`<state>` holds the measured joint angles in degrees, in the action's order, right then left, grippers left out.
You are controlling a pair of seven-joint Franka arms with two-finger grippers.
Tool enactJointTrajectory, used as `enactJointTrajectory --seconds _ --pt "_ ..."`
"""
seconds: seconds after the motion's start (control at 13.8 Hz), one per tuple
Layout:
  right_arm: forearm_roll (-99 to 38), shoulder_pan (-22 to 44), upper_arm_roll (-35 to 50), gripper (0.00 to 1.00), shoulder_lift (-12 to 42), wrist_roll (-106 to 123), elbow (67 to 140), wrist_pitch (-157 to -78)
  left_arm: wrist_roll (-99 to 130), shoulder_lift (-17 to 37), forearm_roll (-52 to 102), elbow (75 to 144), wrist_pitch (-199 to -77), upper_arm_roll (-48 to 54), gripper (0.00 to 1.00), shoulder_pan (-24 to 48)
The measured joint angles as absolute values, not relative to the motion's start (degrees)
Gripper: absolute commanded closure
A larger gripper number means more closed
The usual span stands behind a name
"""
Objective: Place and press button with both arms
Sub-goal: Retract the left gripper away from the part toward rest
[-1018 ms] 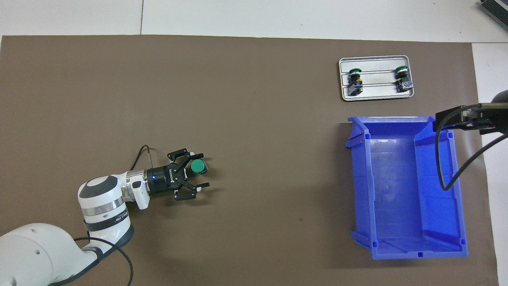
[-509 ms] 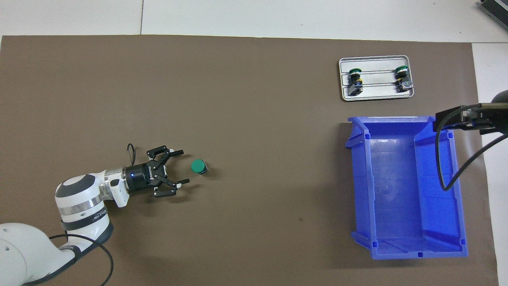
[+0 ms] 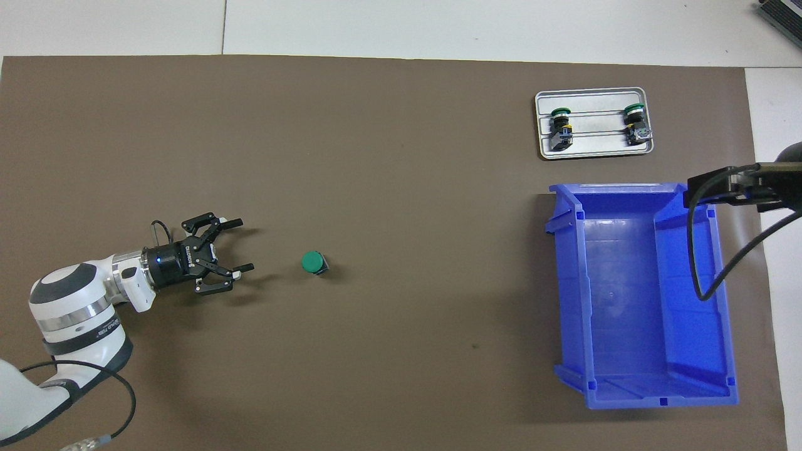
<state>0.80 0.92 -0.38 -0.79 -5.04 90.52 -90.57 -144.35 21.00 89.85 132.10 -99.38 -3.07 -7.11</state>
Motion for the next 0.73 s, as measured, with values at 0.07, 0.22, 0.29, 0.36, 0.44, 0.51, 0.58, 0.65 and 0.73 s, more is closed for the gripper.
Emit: enactJointTrajectory --seconds 0.07,0.22,0.29,0.36,0.44,0.51,0.58,0.65,0.73 --pt "0.8 0.9 -0.4 0.00 -0.8 -5.0 90.5 -90.6 -143.3 21.0 89.8 131.7 -99.6 -3.1 0.01 -7.1" --pt "0.8 0.9 -0.4 0.00 -0.8 -5.0 90.5 -90.6 -138.1 21.0 89.7 129.6 -100.1 -3.0 0.01 -7.1" --pt "0.8 0.9 -0.4 0.00 -0.8 -5.0 90.5 -90.6 -133.8 20.9 88.9 127.8 -100.2 -2.9 0.01 -7.1" --pt "0.8 0.9 -0.4 0.00 -0.8 -5.0 90.5 -90.6 -128.3 20.7 87.3 125.2 -100.2 -2.7 0.01 -7.1" --pt "0.8 0.9 -0.4 0.00 -0.8 -5.0 90.5 -90.6 -122.4 20.4 85.9 122.4 -100.2 -2.5 0.01 -7.0" --pt "0.8 0.9 -0.4 0.00 -0.8 -5.0 90.5 -90.6 -116.3 19.9 85.1 119.6 -100.2 -2.4 0.01 -7.0" --pt "0.8 0.9 -0.4 0.00 -0.8 -5.0 90.5 -90.6 -110.6 19.2 84.6 116.9 -100.1 -2.2 0.01 -6.9" --pt "0.8 0.9 -0.4 0.00 -0.8 -5.0 90.5 -90.6 -105.0 18.3 84.1 114.6 -100.1 -2.1 0.01 -6.9" --pt "0.8 0.9 -0.4 0.00 -0.8 -5.0 90.5 -90.6 -99.4 17.1 83.5 112.7 -100.1 -2.1 0.01 -6.9"
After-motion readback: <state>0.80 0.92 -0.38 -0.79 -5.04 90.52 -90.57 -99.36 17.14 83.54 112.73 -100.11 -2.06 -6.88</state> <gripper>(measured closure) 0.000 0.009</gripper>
